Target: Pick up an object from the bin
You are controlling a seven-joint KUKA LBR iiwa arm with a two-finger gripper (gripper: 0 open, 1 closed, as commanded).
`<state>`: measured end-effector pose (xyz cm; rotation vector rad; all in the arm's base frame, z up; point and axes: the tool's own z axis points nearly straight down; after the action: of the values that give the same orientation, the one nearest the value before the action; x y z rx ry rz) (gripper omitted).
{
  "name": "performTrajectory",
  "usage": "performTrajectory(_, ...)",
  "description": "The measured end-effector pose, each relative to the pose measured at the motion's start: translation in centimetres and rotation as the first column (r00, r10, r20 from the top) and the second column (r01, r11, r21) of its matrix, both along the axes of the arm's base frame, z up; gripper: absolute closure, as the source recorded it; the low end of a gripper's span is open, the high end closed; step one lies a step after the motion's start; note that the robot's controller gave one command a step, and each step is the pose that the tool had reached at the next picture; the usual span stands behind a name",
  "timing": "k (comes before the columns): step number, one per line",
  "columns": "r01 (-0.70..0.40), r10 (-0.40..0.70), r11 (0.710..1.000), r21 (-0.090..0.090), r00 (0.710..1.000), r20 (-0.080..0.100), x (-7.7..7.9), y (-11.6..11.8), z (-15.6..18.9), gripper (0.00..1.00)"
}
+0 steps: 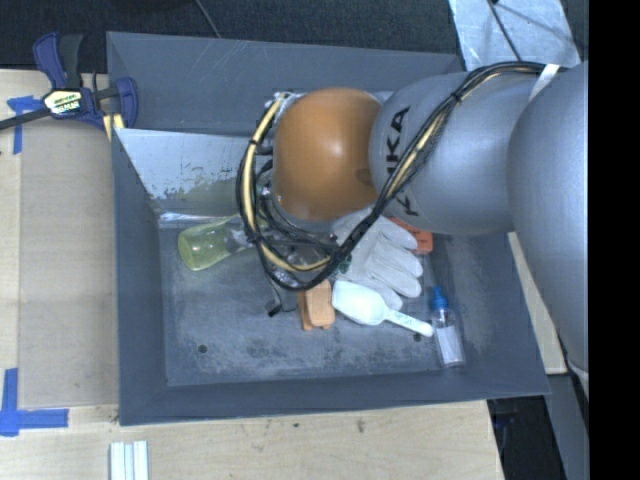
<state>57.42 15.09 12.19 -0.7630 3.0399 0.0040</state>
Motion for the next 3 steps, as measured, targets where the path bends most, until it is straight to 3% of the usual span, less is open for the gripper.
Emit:
performTrajectory(1,0.146,-0.146,0.989,-0.004,0.989,-0.008,2.9,-2.4,-1.4,0.00)
performTrajectory(2,0.055,-0.055,0.998,0.000,0.998,0.000,1.6,-5.1,-1.8,0.00)
performTrajectory(3,0.047,-0.047,0.999,-0.002,0.999,-0.004,-1.3,-9.8,-2.4,0.00)
